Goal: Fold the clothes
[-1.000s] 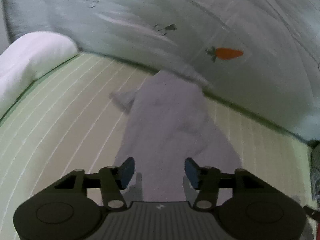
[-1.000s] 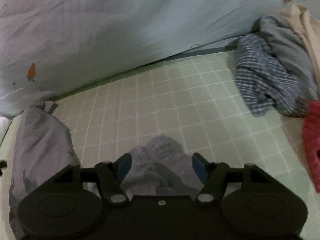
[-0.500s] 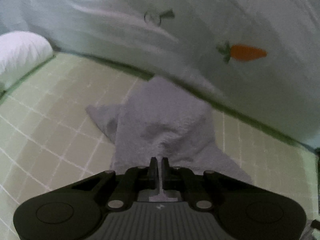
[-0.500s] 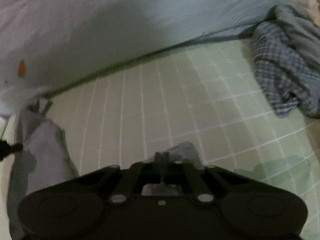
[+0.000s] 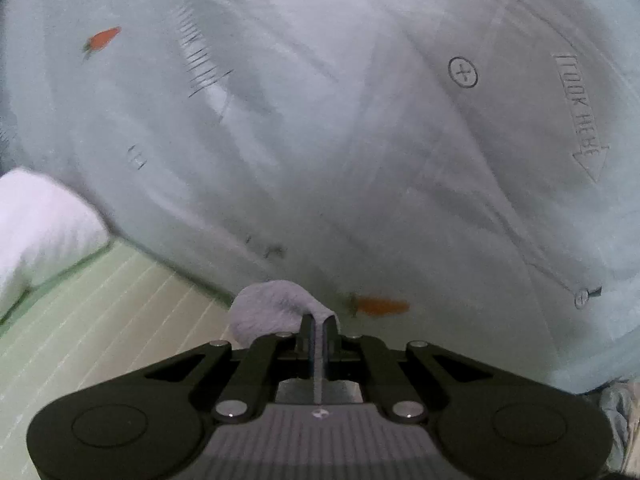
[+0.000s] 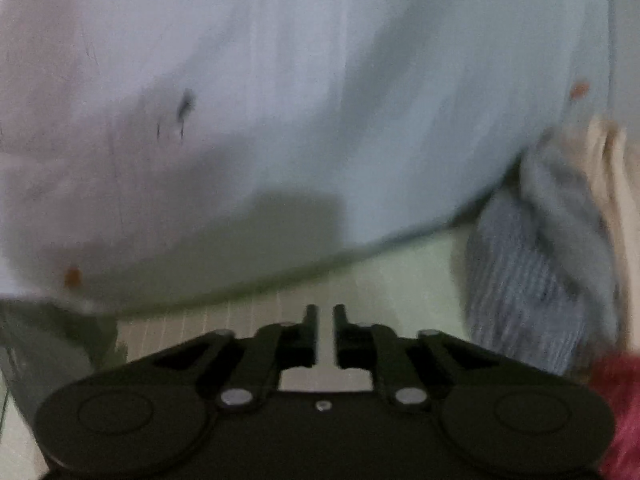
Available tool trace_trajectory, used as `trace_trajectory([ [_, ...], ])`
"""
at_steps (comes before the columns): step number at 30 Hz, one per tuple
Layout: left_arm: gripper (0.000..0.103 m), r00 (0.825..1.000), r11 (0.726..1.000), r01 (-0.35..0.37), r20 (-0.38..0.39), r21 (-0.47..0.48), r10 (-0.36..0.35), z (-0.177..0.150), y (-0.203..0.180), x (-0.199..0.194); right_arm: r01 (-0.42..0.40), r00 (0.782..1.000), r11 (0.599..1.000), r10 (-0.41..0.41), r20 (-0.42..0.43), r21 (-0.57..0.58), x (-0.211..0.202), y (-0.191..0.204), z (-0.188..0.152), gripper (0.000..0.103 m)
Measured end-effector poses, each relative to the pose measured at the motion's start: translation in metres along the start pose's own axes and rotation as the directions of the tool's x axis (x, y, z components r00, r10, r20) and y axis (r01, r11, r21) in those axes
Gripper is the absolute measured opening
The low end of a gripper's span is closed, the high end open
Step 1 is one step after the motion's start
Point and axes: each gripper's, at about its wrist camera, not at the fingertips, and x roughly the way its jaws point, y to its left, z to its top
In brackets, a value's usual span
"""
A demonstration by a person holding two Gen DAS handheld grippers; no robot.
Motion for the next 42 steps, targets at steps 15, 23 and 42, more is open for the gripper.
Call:
trace_trajectory([
  [15, 0.004, 0.971, 0.939, -0.226, -0.13, -0.258, 0.198, -0.056, 0.12, -0.051, 0.07, 0.995, 0.983, -0.08, -0.053, -0.167, 0.04, 0.022, -0.081, 0.001],
  [23, 0.003, 0.981, 0.969, -0.015, 0.184, -0.245, 0.062, 0.049, 0.082, -0.085, 0.129, 0.9, 0.988, -0.077, 0.429, -0.091, -0.067, 0.025, 0.034, 0.001],
  [42, 0.007, 0.905, 0.855, -0.403, -0.279, -0.327, 0.32, -0.151, 0.173, -0.165, 0.406, 0.91, 0.909, -0.412, 0.056, 0.088, -0.096, -0.114, -0.112, 0.003],
])
